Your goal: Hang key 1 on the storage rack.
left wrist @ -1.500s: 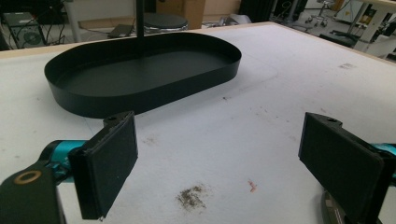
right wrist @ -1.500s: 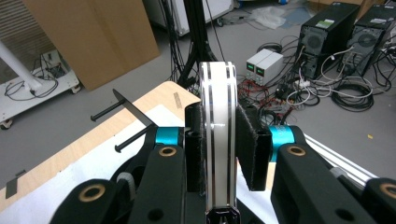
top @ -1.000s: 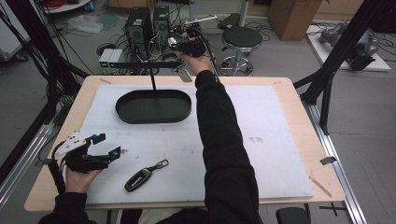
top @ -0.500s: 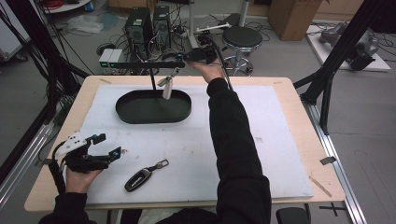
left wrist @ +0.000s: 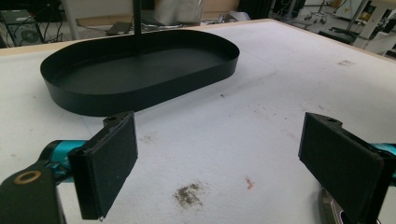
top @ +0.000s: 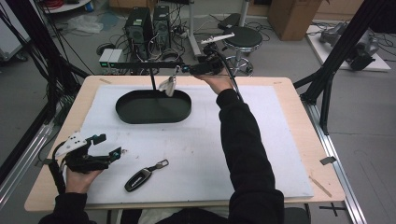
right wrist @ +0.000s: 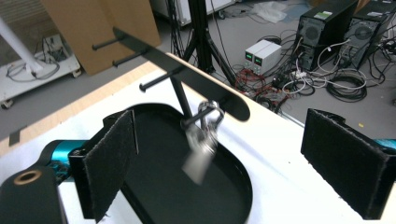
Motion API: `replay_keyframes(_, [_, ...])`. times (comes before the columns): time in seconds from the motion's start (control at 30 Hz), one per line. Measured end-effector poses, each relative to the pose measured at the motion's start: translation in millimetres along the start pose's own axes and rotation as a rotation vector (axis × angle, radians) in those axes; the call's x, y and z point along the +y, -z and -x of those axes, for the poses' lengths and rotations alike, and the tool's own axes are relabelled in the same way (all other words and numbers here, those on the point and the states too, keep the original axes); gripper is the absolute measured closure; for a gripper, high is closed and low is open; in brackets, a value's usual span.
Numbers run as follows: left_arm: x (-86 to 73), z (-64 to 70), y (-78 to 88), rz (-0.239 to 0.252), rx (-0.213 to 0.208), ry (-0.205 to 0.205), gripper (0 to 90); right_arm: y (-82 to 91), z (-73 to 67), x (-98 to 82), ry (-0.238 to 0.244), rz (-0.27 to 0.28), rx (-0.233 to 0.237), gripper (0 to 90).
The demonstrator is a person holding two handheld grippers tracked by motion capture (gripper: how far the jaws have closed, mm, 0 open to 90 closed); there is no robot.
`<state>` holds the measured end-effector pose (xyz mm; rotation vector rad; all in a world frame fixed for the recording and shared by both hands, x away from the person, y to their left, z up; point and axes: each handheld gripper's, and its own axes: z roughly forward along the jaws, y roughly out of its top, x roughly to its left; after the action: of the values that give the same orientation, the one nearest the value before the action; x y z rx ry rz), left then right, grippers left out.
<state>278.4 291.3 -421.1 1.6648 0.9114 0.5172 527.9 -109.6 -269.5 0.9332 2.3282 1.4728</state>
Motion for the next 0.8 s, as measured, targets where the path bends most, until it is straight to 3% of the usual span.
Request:
replay_keyframes(0.27, [-0.1, 0.6, 0.1, -0.002, -0.002, 0.002, 12.1, 22.1, -0.9, -17.6, 0.028, -0.015, -0.033, 10.2])
replay_keyframes(0.47, [0.1, 0.9, 0.2, 0.000, 0.000, 0.003, 12.1, 35.7, -4.4, -25.9, 0.037, -0.028, -0.031, 10.2])
replay_keyframes(0.6, [0.1, 0.6, 0.7, 0.001, 0.002, 0.001, 12.1, 46.0, -11.7, -30.3, 0.063, -0.006, -0.036, 10.3])
replay_keyframes(0.8, [0.3, 1.2, 1.3, -0.002, 0.006, -0.004, 12.1, 57.9, -12.4, -47.1, 0.061, 0.001, -0.045, 10.2])
